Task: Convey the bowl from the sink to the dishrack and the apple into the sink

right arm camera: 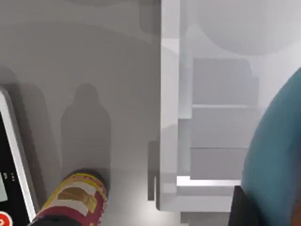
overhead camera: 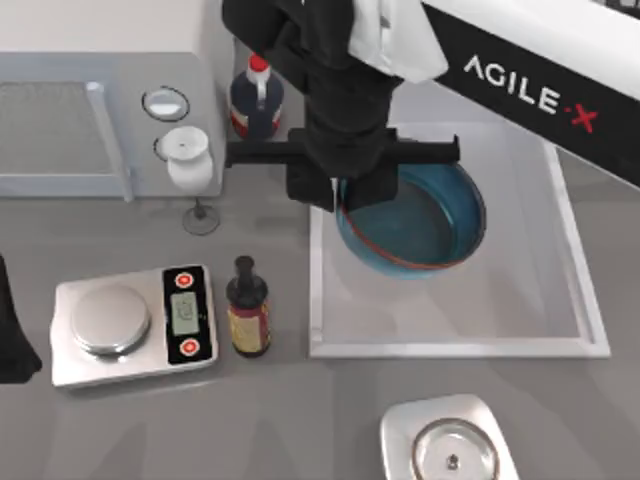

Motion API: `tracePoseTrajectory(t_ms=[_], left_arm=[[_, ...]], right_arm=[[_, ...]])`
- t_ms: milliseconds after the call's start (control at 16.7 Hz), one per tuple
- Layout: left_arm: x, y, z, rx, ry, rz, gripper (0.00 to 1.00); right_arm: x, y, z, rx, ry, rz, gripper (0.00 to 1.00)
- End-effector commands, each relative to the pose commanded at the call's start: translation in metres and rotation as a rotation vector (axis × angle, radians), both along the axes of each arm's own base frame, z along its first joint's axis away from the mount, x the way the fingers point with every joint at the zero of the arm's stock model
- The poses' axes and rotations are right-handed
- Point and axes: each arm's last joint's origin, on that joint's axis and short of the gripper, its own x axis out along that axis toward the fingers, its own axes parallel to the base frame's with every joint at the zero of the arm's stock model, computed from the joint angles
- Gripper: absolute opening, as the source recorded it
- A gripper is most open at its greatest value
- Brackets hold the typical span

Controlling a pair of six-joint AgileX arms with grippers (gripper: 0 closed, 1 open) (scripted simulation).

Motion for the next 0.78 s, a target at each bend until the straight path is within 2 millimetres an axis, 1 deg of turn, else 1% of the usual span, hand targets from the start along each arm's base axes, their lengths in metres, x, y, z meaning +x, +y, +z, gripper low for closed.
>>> tracePoseTrajectory(t_ms=[120, 240, 300, 420, 540, 780], left_arm=[[0.0, 0.0, 0.0, 0.0, 0.0, 0.0, 1.0], [0.0, 0.0, 0.0, 0.0, 0.0, 0.0, 1.0], [0.0, 0.0, 0.0, 0.0, 0.0, 0.0, 1.0], [0.0, 0.0, 0.0, 0.0, 0.0, 0.0, 1.0], [0.0, 0.0, 0.0, 0.0, 0.0, 0.0, 1.0], [0.0, 0.0, 0.0, 0.0, 0.0, 0.0, 1.0]], right_arm=[[-0.047, -0.008, 0.041, 0.007, -0.004, -0.003, 0.0], [-0.09, -0.022, 0.072, 0.01, -0.005, -0.006, 0.0], [-0.107, -0.029, 0.082, 0.008, -0.003, -0.008, 0.0], [-0.133, -0.041, 0.095, 0.0, 0.004, -0.01, 0.0], [-0.146, -0.048, 0.099, -0.008, 0.01, -0.011, 0.0], [-0.145, -0.049, 0.1, -0.007, 0.01, -0.015, 0.0]])
